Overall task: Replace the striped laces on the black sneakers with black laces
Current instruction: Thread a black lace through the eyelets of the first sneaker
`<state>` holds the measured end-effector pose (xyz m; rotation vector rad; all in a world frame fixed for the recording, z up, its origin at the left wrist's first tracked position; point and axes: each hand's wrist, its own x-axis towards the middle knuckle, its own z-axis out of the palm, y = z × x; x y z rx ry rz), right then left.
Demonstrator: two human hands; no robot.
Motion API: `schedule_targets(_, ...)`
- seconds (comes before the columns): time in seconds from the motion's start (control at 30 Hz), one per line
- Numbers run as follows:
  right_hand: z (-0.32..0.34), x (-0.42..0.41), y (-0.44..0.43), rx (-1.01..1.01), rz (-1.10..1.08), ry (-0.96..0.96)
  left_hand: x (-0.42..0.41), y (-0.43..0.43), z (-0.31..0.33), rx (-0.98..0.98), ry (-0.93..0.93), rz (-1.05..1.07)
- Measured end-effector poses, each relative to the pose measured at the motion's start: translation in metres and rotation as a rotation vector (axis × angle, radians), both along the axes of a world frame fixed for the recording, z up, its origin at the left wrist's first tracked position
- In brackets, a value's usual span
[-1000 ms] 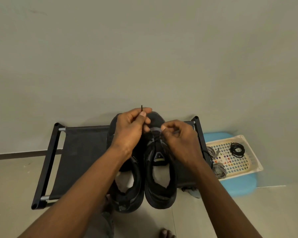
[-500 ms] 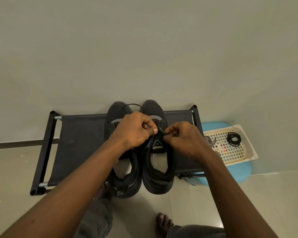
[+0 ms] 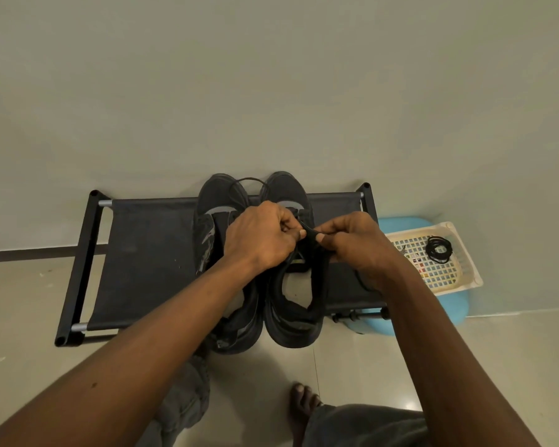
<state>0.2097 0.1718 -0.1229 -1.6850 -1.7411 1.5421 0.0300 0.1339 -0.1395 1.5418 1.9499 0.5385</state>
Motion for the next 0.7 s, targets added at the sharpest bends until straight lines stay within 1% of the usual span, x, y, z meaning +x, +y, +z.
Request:
schedule_targets(0.07, 0.0012, -0.0006, 0.0001, 0.001, -0.007, -0.003, 0.0022, -0.0006, 0.0003, 0.018, 0.023, -0.007)
schedule_targets(0.4, 0.0083, 0.0006, 0.0009, 0.008, 0.061, -0.005, -0.0038, 0.0010, 0.0076, -0.015, -0.049, -0.151)
schedule_targets(0.57, 0.0104, 0.0014, -0.0005, -0.013, 0.055, 0.023, -0.0032, -0.0013, 0.0054, 0.060, -0.089, -0.094)
schedule_targets(0.7, 0.0090, -0.0004, -0.0007, -0.053, -0.017, 0.065, -0.0038, -0.0016, 0.0048, 0.047, -0.156, -0.057)
